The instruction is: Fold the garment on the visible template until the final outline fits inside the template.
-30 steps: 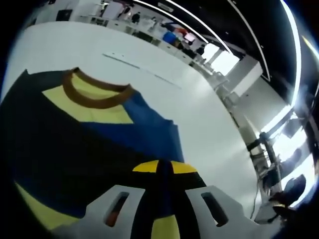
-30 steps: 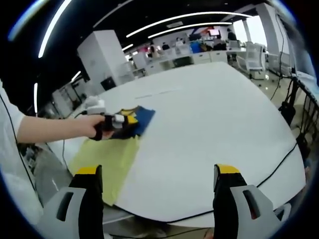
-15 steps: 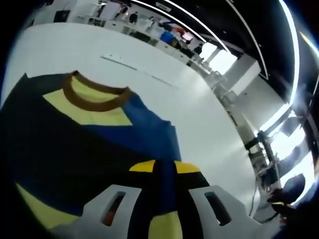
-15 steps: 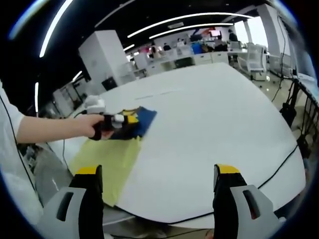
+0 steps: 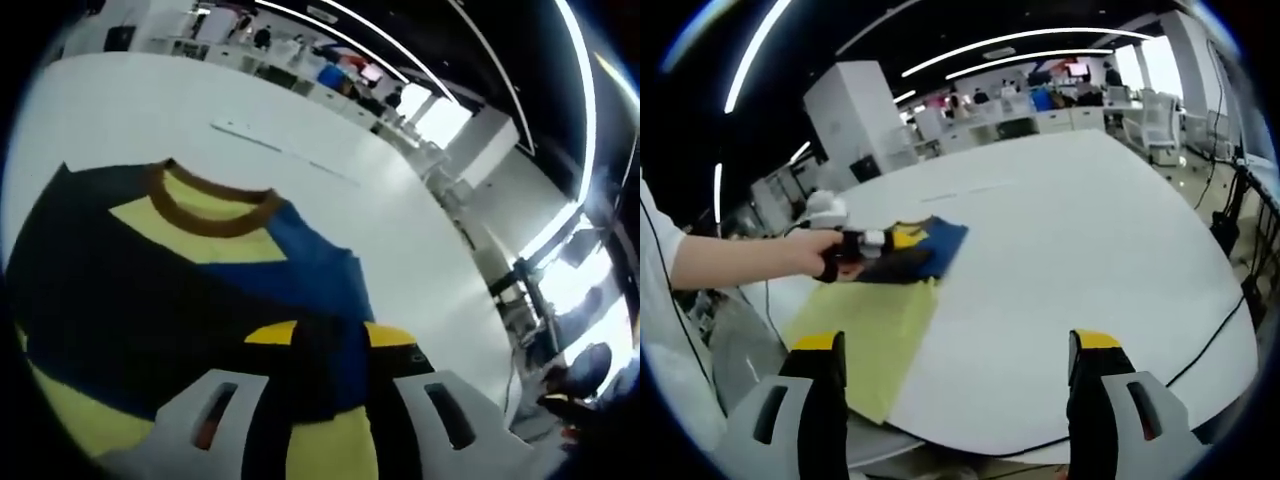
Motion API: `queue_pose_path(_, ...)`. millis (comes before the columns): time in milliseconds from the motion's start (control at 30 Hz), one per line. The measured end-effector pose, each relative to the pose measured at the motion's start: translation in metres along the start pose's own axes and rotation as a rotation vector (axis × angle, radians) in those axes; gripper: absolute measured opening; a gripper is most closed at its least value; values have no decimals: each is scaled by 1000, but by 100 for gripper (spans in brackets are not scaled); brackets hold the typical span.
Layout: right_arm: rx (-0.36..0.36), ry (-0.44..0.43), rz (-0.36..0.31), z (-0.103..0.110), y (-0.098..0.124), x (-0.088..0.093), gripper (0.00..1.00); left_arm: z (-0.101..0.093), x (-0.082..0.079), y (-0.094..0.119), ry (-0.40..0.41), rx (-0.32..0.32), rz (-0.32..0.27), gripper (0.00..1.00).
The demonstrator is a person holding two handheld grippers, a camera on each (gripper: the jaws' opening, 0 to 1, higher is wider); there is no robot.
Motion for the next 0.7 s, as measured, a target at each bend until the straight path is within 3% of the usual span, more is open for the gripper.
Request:
queue_pose_path(133, -7, -5, -2, 11, -6, 2, 91, 10, -4, 11, -10, 26, 15, 31)
queue_pose_path(700, -61, 17, -7, 61, -30, 4, 91, 58, -25, 71, -86, 71, 44, 48)
Point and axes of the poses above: the point that each gripper's makers call its tool centre point, and the gripper's own axes: y roughly backward along the fingers, z roughly to its left, x roughly out of its underside, the point moved 9 cm from there along y, roughly backward along the fingers, and after that the axes turned 13 degrees about -z, right-handed, at the moved point
